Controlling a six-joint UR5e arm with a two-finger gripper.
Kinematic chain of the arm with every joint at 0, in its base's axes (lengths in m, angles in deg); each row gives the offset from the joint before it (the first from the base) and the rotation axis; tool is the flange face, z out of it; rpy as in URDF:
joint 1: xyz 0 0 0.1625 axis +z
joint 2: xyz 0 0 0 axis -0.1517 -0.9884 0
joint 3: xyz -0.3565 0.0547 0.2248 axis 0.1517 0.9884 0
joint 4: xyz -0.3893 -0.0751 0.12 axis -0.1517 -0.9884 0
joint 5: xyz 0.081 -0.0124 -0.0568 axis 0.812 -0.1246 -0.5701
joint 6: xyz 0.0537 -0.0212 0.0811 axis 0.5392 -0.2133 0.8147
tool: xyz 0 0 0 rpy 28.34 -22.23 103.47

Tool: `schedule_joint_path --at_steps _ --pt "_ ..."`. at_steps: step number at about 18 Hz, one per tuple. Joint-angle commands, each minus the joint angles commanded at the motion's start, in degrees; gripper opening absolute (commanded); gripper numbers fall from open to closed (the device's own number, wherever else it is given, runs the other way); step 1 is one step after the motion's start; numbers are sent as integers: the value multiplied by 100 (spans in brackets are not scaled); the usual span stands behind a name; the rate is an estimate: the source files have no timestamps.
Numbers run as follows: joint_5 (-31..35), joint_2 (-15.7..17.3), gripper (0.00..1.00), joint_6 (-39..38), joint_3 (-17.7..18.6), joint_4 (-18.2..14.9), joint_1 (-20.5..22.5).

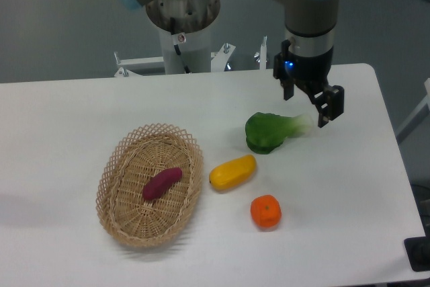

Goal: Pick up the sweet potato from the basket
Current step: 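Move the open gripper from beside the bok choy over the basket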

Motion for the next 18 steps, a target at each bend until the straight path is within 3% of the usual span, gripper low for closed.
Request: schedule_joint_path --at_steps 6,8,11,14,18 --pt "-61 -140 100 -2093 194 264 -790" --pt "-44 -254 100 -2673 229 570 -1132" --pt "-9 -482 100 -3500 396 782 -1485" --pt "0 -720 100 -3643 598 1089 -1871" --pt "-9 -913 100 -3599 976 1240 -2127"
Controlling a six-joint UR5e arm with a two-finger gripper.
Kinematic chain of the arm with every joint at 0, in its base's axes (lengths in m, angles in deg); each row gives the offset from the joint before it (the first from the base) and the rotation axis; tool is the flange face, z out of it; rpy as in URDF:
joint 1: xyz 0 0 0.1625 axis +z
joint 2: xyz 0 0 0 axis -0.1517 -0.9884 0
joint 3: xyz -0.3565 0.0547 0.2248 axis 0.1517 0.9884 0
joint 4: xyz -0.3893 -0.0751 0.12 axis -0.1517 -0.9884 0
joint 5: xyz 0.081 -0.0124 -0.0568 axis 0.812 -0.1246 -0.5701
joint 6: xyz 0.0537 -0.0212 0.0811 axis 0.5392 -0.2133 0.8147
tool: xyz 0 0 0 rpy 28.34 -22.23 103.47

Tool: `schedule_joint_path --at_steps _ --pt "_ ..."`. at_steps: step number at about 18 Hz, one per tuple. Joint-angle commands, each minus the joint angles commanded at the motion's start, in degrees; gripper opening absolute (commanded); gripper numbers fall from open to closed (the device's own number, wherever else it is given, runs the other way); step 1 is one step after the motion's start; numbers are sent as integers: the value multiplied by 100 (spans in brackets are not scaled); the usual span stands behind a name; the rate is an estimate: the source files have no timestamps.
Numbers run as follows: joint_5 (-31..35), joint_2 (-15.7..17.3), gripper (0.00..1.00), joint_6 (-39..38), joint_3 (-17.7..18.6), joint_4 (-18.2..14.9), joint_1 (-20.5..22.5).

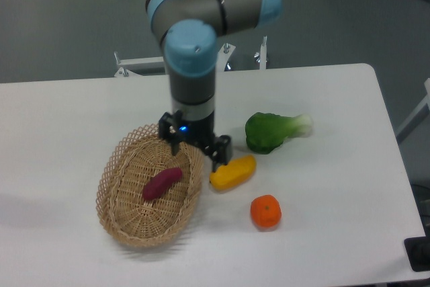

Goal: Pick up the sweet potato from the basket
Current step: 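Move the open gripper from beside the bok choy over the basket, then lower the gripper into the basket and close it on the sweet potato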

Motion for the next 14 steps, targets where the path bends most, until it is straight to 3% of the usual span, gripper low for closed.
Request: schedule_joint_path --at_steps 7,9,14 --pt "70 -519 100 44 62 62 -308" --pt "114 -650 100 62 71 306 -335" --pt "308 -905 100 97 88 492 -466"
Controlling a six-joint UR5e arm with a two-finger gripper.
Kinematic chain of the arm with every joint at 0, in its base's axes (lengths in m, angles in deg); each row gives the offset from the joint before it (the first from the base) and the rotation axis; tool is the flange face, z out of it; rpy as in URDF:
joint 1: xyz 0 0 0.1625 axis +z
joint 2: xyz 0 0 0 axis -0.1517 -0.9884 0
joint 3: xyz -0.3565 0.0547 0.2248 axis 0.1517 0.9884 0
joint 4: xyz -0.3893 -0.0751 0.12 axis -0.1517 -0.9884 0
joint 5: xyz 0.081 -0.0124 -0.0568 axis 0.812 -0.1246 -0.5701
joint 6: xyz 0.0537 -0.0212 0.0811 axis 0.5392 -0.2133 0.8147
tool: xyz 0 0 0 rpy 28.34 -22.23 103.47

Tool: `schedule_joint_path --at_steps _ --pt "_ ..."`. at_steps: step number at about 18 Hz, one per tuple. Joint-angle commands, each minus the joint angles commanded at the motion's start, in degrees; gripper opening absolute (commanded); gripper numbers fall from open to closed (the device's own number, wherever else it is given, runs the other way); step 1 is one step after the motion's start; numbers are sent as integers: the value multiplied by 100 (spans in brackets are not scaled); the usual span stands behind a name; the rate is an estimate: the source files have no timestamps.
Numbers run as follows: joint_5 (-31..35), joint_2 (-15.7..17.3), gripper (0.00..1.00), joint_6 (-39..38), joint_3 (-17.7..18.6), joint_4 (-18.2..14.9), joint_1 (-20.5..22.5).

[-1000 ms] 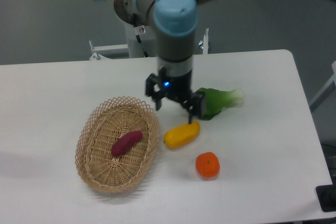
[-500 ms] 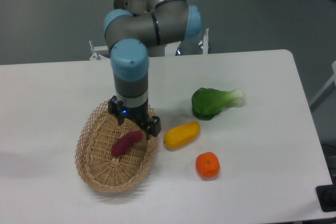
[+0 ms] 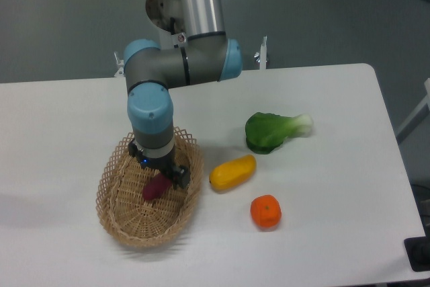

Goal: Pick up the sweet potato from the basket
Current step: 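Lower the gripper into the basket and close it on the sweet potato, then lift the sweet potato out of the basket and carry it beside the bok choy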

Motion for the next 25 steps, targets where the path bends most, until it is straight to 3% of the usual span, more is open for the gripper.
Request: schedule_joint_path --at_steps 5,11,15,21,25 --pt "17 -62 100 -9 18 106 -18" --pt "44 -36 49 0 9 106 -27" --pt "44 -1 25 26 -18 106 -27" --pt "53 61 21 123 -97 97 -18" --pt "44 298 21 395 -351 44 44"
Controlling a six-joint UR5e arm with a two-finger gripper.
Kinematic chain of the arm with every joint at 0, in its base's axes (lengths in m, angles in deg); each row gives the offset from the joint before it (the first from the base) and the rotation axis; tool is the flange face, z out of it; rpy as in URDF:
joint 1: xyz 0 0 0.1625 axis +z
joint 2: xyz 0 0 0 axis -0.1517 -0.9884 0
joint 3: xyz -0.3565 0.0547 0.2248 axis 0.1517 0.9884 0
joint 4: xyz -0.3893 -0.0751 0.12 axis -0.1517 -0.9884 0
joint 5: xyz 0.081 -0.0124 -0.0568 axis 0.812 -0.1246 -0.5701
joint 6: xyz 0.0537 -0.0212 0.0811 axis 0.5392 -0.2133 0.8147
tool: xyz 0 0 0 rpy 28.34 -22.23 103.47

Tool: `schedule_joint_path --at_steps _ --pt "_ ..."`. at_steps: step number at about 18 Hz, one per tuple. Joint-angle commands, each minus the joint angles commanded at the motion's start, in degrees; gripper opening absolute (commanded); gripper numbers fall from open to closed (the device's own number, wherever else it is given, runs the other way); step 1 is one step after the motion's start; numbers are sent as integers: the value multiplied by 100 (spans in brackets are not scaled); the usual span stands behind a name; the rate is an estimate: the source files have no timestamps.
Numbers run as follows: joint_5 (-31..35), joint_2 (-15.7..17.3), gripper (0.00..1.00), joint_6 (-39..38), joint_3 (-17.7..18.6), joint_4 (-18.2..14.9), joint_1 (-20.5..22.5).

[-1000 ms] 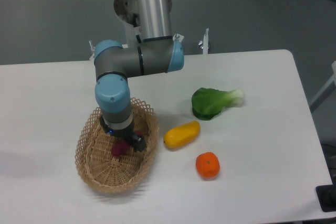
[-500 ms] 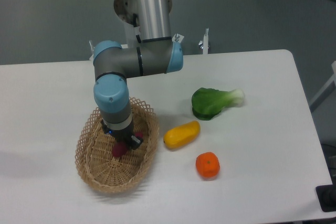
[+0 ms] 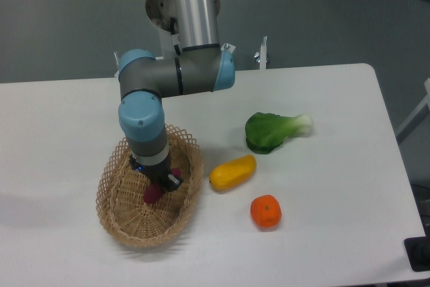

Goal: Pick up the sweet potato from the basket
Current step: 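Lift the sweet potato out of the basket and carry it beside the bok choy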

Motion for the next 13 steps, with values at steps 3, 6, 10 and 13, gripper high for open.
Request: schedule_joint_path --at_steps 3,6,10,13 --pt "0 167 21 264 -395 -79 271" --pt "-35 246 21 544 -817 -263 737" --pt "-61 299 21 1475 -1292 -878 1519" --pt "-105 352 21 2065 -1512 -1203 1985"
